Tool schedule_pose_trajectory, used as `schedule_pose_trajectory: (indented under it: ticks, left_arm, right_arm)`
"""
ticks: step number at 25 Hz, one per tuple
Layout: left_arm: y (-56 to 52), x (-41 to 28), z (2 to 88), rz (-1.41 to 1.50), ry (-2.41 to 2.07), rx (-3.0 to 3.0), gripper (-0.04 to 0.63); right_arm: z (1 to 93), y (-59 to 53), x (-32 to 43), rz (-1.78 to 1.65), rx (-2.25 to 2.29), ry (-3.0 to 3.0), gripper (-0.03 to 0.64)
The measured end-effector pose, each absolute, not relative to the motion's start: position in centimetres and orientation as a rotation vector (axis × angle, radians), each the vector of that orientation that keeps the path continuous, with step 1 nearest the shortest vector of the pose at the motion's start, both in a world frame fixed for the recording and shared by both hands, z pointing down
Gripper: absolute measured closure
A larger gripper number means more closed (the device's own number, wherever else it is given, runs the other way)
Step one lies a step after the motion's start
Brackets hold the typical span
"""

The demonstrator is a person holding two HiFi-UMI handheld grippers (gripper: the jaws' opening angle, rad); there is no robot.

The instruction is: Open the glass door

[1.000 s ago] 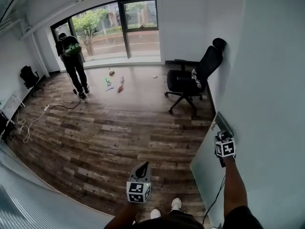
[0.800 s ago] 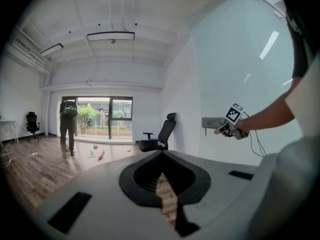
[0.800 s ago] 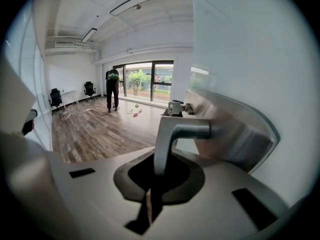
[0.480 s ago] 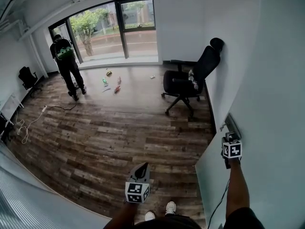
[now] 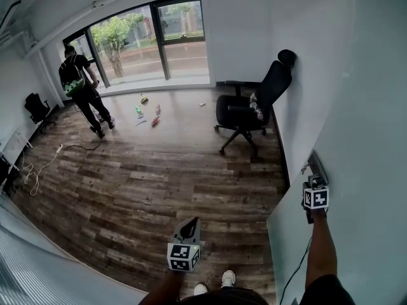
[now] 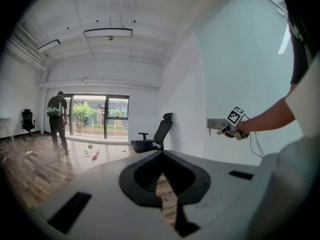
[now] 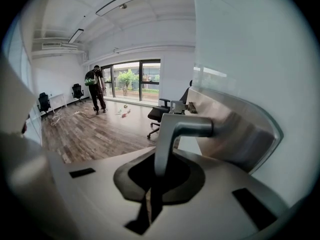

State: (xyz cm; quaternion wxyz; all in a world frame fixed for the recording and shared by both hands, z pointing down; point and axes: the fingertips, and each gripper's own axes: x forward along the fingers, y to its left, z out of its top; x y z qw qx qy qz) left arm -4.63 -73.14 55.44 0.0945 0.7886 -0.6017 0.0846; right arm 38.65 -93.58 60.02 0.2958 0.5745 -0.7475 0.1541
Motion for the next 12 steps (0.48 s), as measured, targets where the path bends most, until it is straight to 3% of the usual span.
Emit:
schedule_pose_trajectory:
  ticks: [12]
  left_arm:
    - [-73.8,-5.3,55.7,0.257,-1.786,2.34,0.594]
  right_arm:
    - [59.8,-94.0,40.6,0.323,1.495,-1.827,0.602]
